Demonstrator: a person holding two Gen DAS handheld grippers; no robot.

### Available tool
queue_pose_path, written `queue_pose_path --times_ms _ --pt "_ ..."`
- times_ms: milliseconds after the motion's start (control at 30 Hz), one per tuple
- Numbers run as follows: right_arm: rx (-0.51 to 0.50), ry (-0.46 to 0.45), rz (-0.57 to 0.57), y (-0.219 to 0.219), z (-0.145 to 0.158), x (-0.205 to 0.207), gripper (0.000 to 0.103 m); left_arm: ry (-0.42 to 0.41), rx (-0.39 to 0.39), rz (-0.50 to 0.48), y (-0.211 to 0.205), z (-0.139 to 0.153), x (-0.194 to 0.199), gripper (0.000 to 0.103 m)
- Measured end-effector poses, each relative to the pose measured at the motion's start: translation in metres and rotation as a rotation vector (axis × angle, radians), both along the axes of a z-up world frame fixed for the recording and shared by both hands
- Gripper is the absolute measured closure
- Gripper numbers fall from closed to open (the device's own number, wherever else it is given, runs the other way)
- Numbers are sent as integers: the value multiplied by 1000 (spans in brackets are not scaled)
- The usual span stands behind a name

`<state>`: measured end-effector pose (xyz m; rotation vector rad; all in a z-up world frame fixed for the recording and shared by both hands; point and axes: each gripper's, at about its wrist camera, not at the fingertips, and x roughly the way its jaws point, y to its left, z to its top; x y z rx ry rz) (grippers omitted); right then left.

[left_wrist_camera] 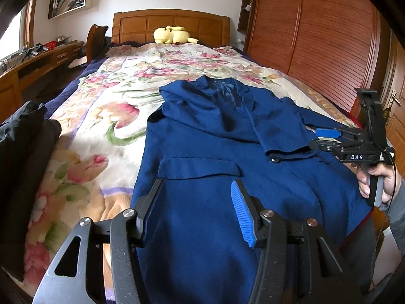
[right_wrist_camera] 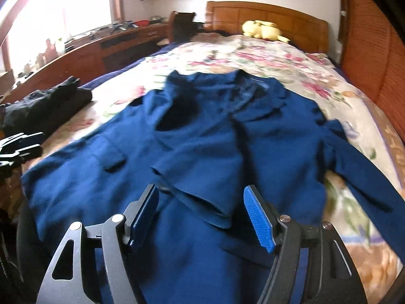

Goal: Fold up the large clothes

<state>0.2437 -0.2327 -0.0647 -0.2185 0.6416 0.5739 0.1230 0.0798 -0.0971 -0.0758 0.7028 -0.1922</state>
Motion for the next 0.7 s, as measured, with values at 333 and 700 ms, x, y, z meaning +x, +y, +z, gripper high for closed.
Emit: queue_pose_path --times_ms 333,700 --pt "-160 64 75 51 -44 50 32 25 15 7 -1 -6 -1 49" --pt "-19 7 -8 -10 -4 62 99 39 26 1 -7 -7 3 49"
